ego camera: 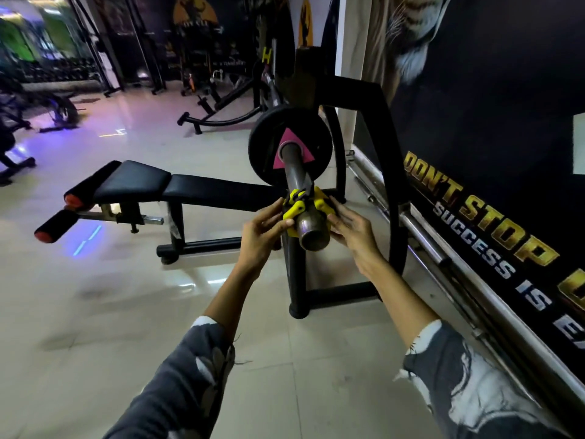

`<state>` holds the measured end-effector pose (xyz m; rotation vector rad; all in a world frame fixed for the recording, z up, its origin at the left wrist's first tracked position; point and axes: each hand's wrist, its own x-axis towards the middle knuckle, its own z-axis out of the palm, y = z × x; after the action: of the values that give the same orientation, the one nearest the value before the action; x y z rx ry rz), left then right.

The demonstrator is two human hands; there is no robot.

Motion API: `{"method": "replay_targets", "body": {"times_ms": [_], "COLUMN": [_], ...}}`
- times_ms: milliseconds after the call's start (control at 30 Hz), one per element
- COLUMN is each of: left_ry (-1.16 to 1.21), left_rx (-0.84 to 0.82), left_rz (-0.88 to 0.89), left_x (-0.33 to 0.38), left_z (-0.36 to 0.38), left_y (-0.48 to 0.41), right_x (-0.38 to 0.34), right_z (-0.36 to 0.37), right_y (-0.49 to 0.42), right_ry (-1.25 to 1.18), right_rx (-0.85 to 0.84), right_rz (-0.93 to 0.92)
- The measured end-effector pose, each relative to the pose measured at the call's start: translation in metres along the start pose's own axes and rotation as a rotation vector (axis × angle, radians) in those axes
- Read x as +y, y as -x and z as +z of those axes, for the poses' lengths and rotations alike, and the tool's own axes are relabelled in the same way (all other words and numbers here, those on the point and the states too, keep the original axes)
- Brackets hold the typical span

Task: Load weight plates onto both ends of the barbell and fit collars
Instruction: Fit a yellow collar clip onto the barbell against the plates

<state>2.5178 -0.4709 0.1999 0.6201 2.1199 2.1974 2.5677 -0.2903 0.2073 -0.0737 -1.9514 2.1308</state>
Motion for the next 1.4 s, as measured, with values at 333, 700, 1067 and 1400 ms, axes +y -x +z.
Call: {"method": "replay_targets", "body": {"times_ms": [333, 700, 1067, 1400], "left_ry": [-0.13, -0.606, -0.561, 0.235], "left_rx": [0.219, 0.283, 0.438, 0.062], "left_rz": [0.016, -0.026, -0.216, -0.592], "left_x": [-0.014, 0.01, 0.029, 0.009], "left_z": [-0.009, 0.004, 0.006, -0.014], "left_y": [-0.158, -0.224, -0.243, -0.238], "right_x": [0.017, 0.038, 0.029, -0.019], "right_z": [0.006, 0.012, 0.015, 0.001], "right_y": [-0.166, -0.231, -0.225, -0.255], "right_ry": [-0.04, -0.293, -0.192, 0.803], "right_rx": [0.037, 0.07, 0.047, -0.046], "right_rz": [0.046, 0.081, 0.012, -0.454]}}
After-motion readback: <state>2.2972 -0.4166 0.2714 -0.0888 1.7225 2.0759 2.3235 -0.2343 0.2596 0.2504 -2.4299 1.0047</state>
